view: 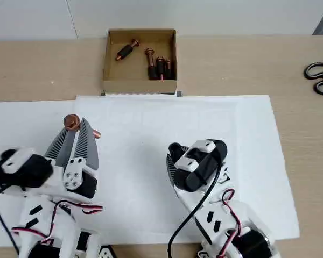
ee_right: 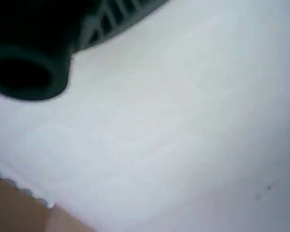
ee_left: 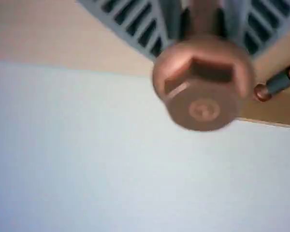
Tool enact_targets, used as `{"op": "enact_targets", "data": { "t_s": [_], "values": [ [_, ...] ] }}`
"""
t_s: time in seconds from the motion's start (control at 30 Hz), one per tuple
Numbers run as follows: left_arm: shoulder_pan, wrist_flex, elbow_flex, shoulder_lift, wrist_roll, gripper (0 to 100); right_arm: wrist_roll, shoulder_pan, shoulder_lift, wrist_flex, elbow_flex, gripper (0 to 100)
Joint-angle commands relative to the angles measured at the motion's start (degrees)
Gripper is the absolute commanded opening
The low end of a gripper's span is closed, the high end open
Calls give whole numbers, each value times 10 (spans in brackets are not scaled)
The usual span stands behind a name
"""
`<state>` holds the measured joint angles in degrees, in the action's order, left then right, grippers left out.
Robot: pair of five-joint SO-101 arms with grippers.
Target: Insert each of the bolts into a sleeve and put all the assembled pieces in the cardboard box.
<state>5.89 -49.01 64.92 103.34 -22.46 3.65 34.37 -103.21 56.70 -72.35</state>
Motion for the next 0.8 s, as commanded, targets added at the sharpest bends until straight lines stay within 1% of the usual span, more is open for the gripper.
{"op": "enact_targets", "data": {
  "t_s": [0.0, 0.13, 0.23, 0.33, 0.4, 0.5, 0.63, 0.77],
  "values": [
    [36, 19, 7, 6, -39, 5, 4, 7, -6, -36, -11, 4],
    [86, 21, 15, 6, -76, 5, 0, 11, -6, -63, -43, 4],
    [109, 22, 21, 5, -93, 5, 0, 48, -6, -112, -69, 4],
    [135, 22, 30, 6, -95, 5, 1, 99, -6, -156, -97, 4],
    [143, 22, 30, 6, -96, 5, 2, 118, -6, -174, -116, 4],
    [157, 22, 30, 7, -98, 5, 3, 124, -6, -184, -135, 4],
    [183, 19, 28, 7, -127, 5, 4, 124, -6, -183, -139, 4],
    [205, 18, 30, 7, -127, 5, 4, 124, -6, -183, -135, 4]
  ]
}}
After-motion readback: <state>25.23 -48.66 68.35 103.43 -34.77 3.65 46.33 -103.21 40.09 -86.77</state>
